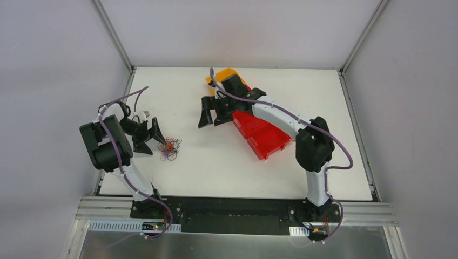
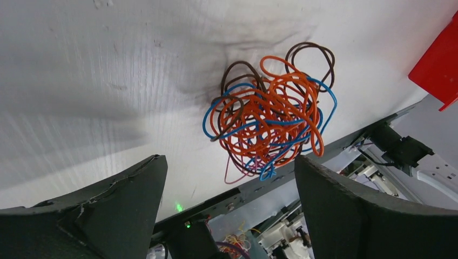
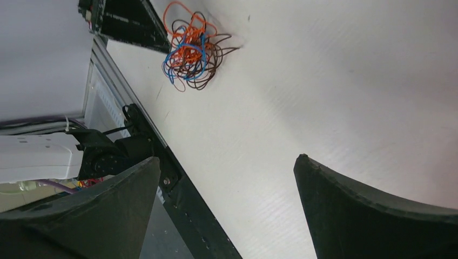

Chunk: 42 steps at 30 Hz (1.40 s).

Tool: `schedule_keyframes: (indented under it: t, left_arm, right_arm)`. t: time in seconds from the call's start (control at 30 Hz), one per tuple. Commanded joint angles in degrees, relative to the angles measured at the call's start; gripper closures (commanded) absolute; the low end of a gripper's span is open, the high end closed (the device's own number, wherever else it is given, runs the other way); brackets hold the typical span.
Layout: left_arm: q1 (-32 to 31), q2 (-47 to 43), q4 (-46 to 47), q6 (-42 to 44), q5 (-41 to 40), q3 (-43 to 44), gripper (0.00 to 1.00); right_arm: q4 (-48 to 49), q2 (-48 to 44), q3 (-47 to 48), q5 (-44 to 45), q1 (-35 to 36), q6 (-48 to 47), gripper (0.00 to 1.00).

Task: Untangle the cables

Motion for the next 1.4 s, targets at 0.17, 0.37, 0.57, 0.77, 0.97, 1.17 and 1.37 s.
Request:
schedule_keyframes:
  t: [0.17, 0.37, 0.57, 0.77, 0.97, 1.17, 1.37]
  left_arm:
    - [-7.0, 5.9, 3.4, -1.6, 4.5, 0.5, 0.42]
    - [-8.3, 5.9, 3.4, -2.9, 10.1, 0.2, 1.0]
    - [-8.3, 4.8, 3.3, -2.8, 14.5, -1.6, 1.0]
    - [-8.3, 2.6, 2.5, -2.2, 15.7, -2.1, 1.0]
    - [-3.5, -7.3, -2.4, -1.2, 11.8, 2.2, 1.0]
    - [2.5, -17.0, -6.4, 0.4, 7.2, 13.8, 1.0]
    - [7.4, -18.4, -7.4, -3.6, 7.5, 29.6, 1.0]
  right_arm:
    - [2.7, 8.4, 5.7, 4.6, 9.1, 1.7, 0.01]
    - [3.3, 14.4, 9.0, 6.9, 12.7, -1.1, 0.01]
    - [4.2, 20.1, 12.6, 8.8, 15.9, -2.9, 0.1]
    - [5.0, 23.4, 15.5, 13.5, 16.1, -5.1, 0.43]
    - [2.3, 16.6, 8.1, 17.8, 14.5, -13.0, 1.0]
    - [4.2, 5.9, -6.8, 18.8, 10.3, -14.3, 1.0]
    - [5.6, -0.2, -16.4, 18.2, 10.0, -15.7, 1.0]
